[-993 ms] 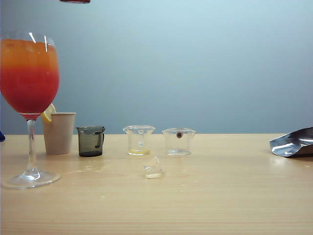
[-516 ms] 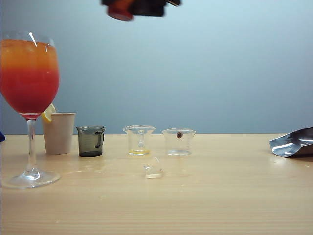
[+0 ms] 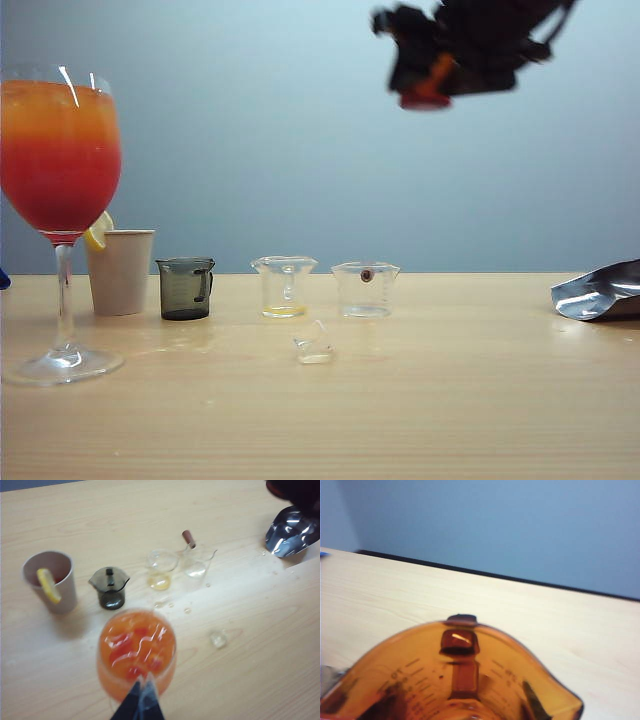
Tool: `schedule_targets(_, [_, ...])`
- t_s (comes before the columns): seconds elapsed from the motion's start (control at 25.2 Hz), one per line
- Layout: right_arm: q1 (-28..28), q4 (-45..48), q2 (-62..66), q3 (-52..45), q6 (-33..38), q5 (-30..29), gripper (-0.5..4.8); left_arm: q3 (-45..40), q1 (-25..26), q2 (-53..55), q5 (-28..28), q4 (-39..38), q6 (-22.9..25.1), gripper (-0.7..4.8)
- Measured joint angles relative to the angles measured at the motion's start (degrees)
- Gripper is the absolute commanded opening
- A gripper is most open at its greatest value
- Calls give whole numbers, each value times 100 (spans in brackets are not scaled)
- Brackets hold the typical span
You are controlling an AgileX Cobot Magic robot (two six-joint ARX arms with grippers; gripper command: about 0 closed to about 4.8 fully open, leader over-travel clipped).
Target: Pick up the fourth measuring cup from the left, pour the grenadine inside into the goblet, and finally put the measuring cup back in its original place.
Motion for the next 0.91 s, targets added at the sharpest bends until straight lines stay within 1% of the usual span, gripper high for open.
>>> schedule_targets(0.08, [-225,232,4,-269,-28,11,84,0,0,146,24,262,-20,-5])
schedule_targets(0.2, [-459,647,94,-540,-144,9,84,0,0,264,146,599,-247,-5])
schedule_targets(0.28, [-581,925,197,-669,-175,11,84,0,0,326,216,767,-308,-5])
schedule_targets(0.4, [-791,1486,647,-872,-179,120,84,0,0,380,243,1001,-343,-5])
schedule_targets(0.6, [-837,2299,1449,-953,-181,153,84,0,-2,470,339,1095,-341,-5])
schedule_targets(0.72, [-837,3088,2100,-942,-181,151,84,0,-2,457,341,1102,-251,-5])
schedule_targets(0.91, [-837,3377,2826,-944,-155,151,84,0,-2,457,341,1099,-192,-5])
